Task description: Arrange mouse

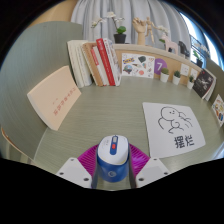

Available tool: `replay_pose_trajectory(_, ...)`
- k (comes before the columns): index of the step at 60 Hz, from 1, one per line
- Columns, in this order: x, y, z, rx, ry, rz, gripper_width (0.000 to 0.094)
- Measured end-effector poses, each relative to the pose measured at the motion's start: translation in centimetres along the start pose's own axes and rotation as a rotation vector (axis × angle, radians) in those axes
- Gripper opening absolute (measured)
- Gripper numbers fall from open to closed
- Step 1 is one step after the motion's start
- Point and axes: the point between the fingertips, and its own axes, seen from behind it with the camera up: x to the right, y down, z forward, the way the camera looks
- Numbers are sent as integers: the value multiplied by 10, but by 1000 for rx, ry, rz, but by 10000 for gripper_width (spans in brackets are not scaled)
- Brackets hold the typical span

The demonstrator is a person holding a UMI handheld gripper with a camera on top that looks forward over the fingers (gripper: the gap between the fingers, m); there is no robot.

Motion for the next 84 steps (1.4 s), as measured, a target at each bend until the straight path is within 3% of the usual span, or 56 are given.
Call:
replay_pose_trajectory(5, 0, 0, -1, -25, 2, 5, 372)
replay_pose_trajectory(20, -3, -10, -11, -80, -3, -35, 370)
replay_pose_trajectory(39, 60, -172, -103, 178, 98, -73, 372)
replay_pose_trajectory(50, 145, -220, -107, 229, 173, -49, 368)
replay_pose_trajectory(64, 228, -167, -40, 89, 182, 15, 367)
replay_pose_trajectory(82, 229, -59, 41, -134, 94, 30, 371)
replay_pose_trajectory(84, 230, -66, 44, -82, 100, 29, 372)
